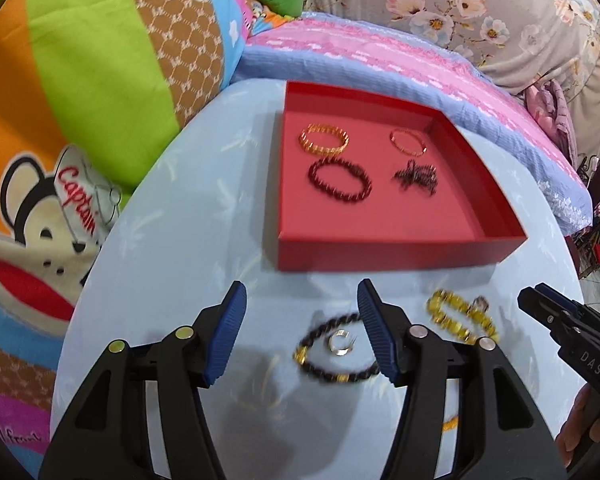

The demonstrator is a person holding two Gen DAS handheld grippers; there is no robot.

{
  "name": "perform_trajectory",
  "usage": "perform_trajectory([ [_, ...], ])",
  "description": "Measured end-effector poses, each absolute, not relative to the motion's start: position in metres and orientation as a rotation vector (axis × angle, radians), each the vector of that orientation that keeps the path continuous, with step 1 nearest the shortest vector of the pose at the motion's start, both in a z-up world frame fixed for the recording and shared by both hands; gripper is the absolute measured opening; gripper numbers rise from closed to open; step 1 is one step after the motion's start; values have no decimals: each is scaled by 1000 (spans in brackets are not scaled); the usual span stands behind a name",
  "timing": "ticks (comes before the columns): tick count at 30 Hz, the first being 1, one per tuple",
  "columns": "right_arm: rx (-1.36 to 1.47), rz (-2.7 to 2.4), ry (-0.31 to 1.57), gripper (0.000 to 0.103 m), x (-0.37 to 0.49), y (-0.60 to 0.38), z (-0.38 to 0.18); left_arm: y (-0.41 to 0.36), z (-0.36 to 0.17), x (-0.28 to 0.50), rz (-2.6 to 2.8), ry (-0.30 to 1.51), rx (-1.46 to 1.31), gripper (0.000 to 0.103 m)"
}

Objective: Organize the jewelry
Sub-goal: 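Move both tools back toward the black and yellow bead bracelets, then grasp the black bead bracelet with the left tool while the right tool grasps the yellow bead bracelet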

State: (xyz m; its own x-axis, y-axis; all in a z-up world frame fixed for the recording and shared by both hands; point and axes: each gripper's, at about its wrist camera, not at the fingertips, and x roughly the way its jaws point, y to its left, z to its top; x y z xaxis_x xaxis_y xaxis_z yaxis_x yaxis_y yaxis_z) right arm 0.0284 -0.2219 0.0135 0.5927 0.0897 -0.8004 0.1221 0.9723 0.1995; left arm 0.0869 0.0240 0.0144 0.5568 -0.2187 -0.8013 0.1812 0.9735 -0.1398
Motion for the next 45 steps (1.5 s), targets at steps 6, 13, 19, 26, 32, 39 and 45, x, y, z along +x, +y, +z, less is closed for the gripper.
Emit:
perform_trajectory([
  [6, 269, -10, 985, 38, 11, -216, -2, 32, -14, 72, -216, 1013, -43, 55],
  [13, 263, -15, 998, 38, 6, -213, -7, 25, -24, 67, -214, 998, 2, 55],
  [19, 253, -12, 999, 38, 10, -211, -8, 17, -27, 69, -211, 965, 61, 47],
  [26, 244, -14, 1005, 38, 19, -211, -14, 14, -27, 67, -222, 946, 80, 22],
  [32, 233, -16, 1012, 35, 29, -209, -21, 11, -26, 66, -256, 962, 49, 10],
  [39, 145, -22, 1005, 16, 35, -199, -26, 11, -24, 63, -305, 1005, -27, 8],
  [45, 145, 3, 1003, 9, 30, -196, -24, 10, -18, 59, -323, 1016, -53, 8],
])
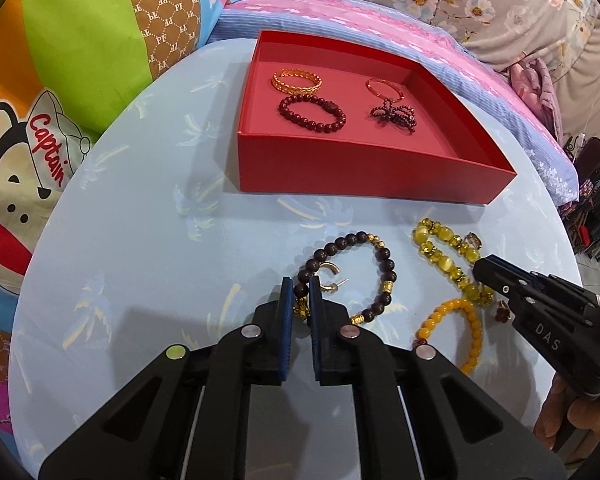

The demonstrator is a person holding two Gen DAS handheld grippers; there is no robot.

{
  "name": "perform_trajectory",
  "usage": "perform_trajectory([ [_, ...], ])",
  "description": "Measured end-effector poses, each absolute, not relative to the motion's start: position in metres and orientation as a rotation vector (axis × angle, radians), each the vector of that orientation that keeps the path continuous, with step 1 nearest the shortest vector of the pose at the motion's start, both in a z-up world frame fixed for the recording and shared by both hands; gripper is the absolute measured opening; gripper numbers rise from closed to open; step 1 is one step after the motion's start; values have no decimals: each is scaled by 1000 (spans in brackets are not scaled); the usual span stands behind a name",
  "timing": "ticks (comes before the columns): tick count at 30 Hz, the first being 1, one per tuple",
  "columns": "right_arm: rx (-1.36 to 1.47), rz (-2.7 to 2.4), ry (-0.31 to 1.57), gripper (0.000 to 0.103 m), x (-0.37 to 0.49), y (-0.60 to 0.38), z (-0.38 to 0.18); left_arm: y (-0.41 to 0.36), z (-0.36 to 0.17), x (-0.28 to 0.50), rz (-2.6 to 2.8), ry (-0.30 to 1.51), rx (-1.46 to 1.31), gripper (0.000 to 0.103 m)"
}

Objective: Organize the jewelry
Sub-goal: 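Grasp the black bead bracelet with the left tool while the right tool grasps the yellow bead bracelet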

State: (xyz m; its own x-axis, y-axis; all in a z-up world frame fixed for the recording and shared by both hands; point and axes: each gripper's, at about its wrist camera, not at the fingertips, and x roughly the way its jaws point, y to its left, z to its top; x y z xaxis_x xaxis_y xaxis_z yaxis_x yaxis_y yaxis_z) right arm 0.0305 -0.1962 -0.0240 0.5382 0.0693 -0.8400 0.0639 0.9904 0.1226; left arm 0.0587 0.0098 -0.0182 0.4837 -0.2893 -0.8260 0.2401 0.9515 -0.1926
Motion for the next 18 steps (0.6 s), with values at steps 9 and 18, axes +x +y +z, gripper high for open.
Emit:
perform_trajectory([
  [9, 189, 36, 948, 9, 19, -198, 7, 8, 2, 53, -354, 1008, -85, 8],
  [18, 199, 64, 863, 9, 14, -198, 53, -1, 43, 49, -445, 964, -129, 7],
])
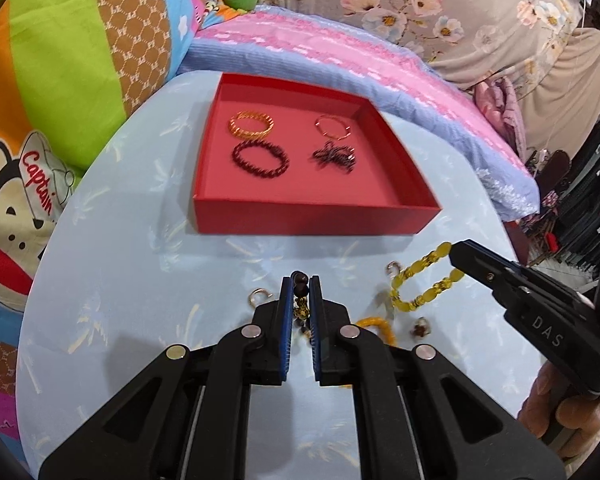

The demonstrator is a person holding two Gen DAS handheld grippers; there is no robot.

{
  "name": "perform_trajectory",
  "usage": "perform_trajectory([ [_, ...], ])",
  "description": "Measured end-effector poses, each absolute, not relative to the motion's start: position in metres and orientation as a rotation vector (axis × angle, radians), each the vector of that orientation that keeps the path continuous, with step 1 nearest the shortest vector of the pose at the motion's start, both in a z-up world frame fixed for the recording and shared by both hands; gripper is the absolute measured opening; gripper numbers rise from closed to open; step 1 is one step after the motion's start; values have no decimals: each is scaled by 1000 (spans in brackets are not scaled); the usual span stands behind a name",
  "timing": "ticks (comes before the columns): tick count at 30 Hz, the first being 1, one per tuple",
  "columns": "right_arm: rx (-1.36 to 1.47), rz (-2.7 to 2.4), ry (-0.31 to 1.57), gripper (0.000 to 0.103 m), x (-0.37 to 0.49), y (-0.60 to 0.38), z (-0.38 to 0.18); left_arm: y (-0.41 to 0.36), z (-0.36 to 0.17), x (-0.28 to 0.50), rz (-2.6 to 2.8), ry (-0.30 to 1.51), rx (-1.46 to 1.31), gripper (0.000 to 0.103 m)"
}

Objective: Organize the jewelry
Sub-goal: 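Grasp the black bead bracelet with the left tool while the right tool grasps the yellow bead bracelet, then carry both bracelets into the red box and open both tools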

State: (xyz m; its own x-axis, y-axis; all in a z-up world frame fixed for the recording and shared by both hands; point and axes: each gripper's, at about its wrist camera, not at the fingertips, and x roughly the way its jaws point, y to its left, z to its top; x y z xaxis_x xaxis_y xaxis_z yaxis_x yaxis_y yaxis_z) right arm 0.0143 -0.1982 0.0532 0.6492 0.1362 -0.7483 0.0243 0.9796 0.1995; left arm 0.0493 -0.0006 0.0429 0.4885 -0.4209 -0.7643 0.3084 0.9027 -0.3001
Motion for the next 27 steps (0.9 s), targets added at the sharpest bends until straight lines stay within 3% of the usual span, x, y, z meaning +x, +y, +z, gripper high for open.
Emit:
perform_trajectory([
  [17, 217, 74, 728, 9, 83, -211, 120, -36, 127, 113, -544, 796, -143, 8],
  [21, 264, 108, 751, 9, 110, -206, 111, -41, 118, 136, -548, 810, -152, 8],
  [27, 404, 135, 882, 9, 136, -215, 56, -40, 63, 167, -470, 930, -127, 8],
])
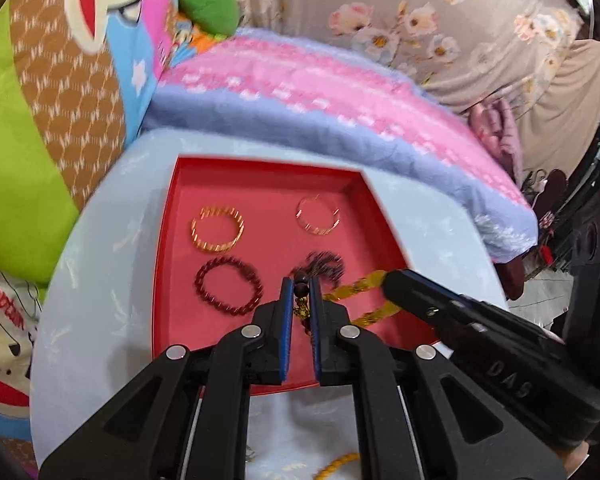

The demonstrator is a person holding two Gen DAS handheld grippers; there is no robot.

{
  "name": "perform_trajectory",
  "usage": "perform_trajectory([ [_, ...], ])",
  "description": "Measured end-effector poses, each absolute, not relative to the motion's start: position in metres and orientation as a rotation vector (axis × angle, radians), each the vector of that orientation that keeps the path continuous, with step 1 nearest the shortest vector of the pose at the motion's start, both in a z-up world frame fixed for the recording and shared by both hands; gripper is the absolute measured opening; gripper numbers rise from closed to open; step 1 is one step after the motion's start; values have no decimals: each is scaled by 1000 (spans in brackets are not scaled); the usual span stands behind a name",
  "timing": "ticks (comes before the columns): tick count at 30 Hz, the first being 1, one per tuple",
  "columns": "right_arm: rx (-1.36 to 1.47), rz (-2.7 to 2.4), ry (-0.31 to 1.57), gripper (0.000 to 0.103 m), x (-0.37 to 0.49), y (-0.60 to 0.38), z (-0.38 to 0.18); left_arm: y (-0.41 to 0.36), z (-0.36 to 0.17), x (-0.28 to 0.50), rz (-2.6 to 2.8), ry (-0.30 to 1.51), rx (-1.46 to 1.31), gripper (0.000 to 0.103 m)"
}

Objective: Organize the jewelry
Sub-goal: 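Carry both bracelets into the red box and open both tools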

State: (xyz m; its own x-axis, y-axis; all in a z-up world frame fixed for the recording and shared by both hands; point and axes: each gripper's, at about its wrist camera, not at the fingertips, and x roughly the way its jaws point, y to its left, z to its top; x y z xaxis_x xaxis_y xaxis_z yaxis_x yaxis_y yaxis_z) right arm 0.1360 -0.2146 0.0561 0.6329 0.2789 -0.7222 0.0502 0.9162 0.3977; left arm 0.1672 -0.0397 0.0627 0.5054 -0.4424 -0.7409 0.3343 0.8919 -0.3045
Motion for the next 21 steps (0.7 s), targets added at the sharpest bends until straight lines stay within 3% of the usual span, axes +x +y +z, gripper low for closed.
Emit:
perform_trajectory([
  [6, 363, 49, 953, 9, 134, -229, 19, -26, 19, 171, -374, 982, -63, 8],
  [18, 234, -1, 968, 10, 135, -218, 3, -36, -1, 163, -334, 979, 60, 8],
  [20, 235, -13, 948, 11, 133, -219, 6, -37, 1, 161, -314, 960, 77, 15],
  [21, 237, -17, 938, 15, 132, -220, 8, -36, 3, 159, -299, 950, 81, 30],
])
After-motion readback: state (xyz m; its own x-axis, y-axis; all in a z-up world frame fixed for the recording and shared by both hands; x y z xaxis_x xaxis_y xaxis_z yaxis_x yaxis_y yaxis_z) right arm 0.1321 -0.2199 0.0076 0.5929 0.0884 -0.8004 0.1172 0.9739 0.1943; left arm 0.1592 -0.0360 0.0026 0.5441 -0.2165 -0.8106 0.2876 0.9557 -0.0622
